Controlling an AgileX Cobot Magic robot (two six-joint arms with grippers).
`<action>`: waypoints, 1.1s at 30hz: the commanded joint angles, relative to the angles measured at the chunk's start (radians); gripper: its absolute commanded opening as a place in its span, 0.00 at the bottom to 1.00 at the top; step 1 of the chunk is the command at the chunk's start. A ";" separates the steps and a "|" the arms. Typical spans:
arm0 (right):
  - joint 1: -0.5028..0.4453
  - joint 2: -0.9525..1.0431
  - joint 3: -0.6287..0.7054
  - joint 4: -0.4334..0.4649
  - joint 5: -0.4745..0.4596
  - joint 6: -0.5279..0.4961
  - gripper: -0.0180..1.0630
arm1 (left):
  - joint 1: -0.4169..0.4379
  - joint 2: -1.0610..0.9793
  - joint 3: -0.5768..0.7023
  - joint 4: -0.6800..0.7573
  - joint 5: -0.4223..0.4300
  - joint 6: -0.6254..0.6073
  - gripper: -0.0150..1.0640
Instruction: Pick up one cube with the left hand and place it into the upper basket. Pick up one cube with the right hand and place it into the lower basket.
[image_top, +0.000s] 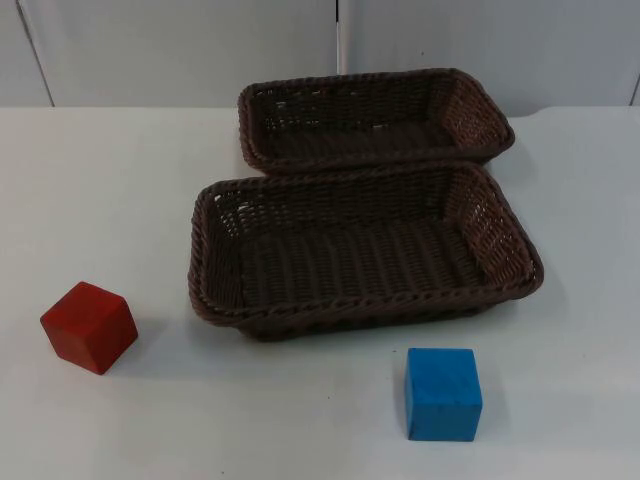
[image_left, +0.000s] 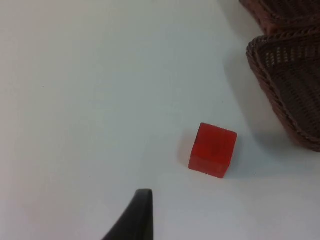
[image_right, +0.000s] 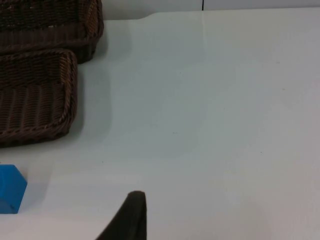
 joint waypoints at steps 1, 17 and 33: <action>-0.005 -0.003 0.001 0.005 -0.005 -0.006 0.98 | 0.003 0.050 -0.008 -0.035 -0.052 0.017 0.99; -0.005 -0.003 0.001 0.005 -0.005 -0.006 0.98 | 0.003 0.360 -0.076 -0.285 -0.207 0.261 0.99; -0.005 -0.003 0.001 0.005 -0.005 -0.006 0.98 | 0.003 0.618 -0.155 -0.402 -0.285 0.390 0.99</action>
